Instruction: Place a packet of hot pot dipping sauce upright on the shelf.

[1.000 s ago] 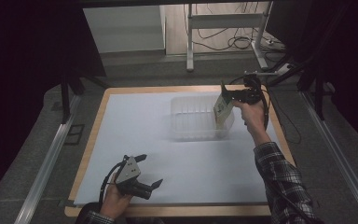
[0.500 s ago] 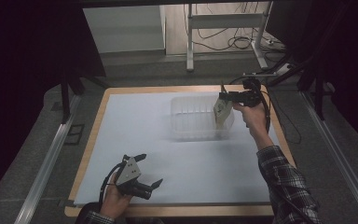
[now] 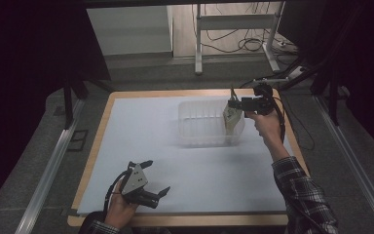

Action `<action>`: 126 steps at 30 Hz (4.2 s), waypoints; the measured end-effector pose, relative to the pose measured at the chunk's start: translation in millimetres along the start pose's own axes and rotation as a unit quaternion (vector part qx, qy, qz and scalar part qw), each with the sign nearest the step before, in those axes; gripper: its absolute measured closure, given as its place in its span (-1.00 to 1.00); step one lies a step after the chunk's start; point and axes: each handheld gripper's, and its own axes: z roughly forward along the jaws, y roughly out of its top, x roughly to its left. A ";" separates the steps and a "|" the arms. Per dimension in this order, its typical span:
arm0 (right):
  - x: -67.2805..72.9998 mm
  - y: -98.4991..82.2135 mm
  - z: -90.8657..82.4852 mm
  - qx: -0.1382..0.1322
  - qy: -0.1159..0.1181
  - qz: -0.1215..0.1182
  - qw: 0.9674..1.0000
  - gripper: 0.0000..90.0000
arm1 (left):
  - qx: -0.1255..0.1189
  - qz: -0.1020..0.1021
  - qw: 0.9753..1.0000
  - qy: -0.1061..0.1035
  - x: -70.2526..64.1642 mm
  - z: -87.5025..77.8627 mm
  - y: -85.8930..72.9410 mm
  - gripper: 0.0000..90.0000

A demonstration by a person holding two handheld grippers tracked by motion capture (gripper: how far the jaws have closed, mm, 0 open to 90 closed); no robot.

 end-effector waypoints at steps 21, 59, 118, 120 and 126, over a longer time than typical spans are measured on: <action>7.7 -4.6 -18.9 -0.008 0.015 -0.029 0.999 -0.64 | 0.006 0.003 1.000 0.002 -0.6 1.0 0.2 -1.00; 31.6 -47.8 -38.3 -0.006 0.015 -0.118 0.993 -0.90 | 0.012 0.004 1.000 0.000 -2.0 2.4 0.2 -1.00; 41.4 -115.7 -69.2 0.031 0.026 -0.174 0.984 -1.00 | 0.025 -0.015 0.999 -0.016 -2.9 2.8 -0.5 -1.00; 42.3 -117.8 -69.9 0.032 0.025 -0.177 0.983 -1.00 | 0.022 -0.015 1.000 -0.014 -2.5 2.2 -0.5 -1.00; 44.4 -123.3 -70.8 0.040 0.026 -0.186 0.981 -1.00 | 0.019 -0.016 1.000 -0.013 -1.7 1.5 -0.6 -1.00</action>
